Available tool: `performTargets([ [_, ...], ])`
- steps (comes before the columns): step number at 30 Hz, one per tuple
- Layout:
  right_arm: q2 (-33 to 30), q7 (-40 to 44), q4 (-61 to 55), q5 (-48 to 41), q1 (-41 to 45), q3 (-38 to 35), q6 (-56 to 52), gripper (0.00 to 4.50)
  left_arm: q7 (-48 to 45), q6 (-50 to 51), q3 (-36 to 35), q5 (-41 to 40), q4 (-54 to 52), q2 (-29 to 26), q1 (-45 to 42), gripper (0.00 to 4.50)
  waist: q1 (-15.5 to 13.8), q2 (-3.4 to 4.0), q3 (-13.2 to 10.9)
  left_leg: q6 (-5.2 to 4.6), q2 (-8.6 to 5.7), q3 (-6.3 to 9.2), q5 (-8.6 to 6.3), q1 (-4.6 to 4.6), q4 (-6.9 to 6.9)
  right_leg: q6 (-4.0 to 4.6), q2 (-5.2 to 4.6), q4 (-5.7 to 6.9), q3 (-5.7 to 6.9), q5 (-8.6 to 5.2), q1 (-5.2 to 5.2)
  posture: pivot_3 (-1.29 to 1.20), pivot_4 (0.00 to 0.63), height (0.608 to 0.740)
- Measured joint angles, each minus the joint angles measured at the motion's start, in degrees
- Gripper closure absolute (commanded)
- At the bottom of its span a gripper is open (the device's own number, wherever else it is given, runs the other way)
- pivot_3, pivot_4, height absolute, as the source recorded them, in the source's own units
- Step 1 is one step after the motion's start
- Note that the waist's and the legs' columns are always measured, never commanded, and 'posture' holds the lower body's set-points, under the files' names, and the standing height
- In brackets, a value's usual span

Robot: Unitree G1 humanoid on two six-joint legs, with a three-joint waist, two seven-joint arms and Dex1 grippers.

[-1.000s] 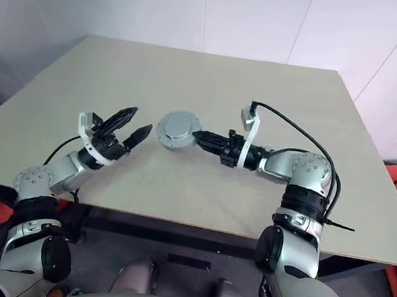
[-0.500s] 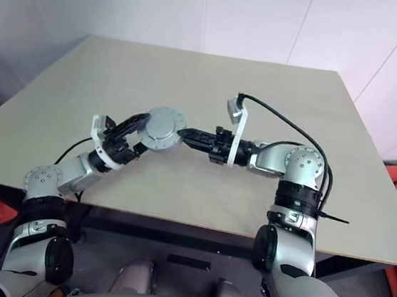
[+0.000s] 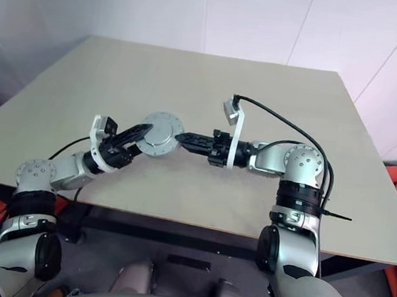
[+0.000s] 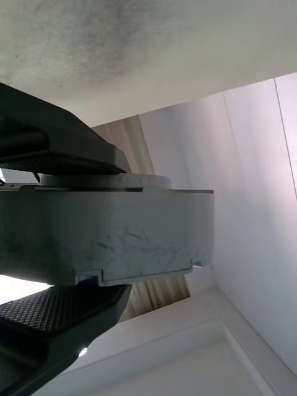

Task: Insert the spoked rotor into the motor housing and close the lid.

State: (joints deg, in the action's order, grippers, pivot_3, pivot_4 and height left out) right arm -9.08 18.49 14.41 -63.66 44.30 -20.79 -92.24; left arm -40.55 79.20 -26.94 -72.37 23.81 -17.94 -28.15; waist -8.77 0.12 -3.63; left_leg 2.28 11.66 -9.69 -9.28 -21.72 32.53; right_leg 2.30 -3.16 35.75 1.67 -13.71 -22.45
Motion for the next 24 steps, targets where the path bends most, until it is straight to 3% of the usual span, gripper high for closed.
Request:
performTargets([
  [8,0.8,0.4,0.0,0.5,0.0,0.0,1.6,3.44,-1.3,-0.6,0.2,0.8,0.0,-0.1,-0.1,2.46,0.0,0.0,0.0,0.0,0.0,0.03,0.0,0.02,0.08,-0.05,0.0,0.0,0.0,0.03,0.06,0.0,0.0,0.74],
  [18,1.8,0.5,-1.1,-1.1,0.0,-2.1,1.8,0.04,-2.5,-0.1,1.8,2.1,0.1,-0.2,-0.1,2.46,0.0,0.0,0.0,0.0,-0.02,0.05,0.0,0.01,0.13,-0.08,-0.02,0.01,0.0,0.05,0.1,0.0,0.0,0.74],
  [24,1.2,0.8,-1.7,-1.8,0.0,-2.6,0.3,0.0,-3.2,-0.5,1.9,2.4,0.1,-0.5,-0.5,2.46,0.0,0.0,0.0,0.0,-0.02,0.06,0.0,0.03,0.15,-0.09,-0.02,0.02,0.0,0.06,0.12,0.0,0.0,0.74],
])
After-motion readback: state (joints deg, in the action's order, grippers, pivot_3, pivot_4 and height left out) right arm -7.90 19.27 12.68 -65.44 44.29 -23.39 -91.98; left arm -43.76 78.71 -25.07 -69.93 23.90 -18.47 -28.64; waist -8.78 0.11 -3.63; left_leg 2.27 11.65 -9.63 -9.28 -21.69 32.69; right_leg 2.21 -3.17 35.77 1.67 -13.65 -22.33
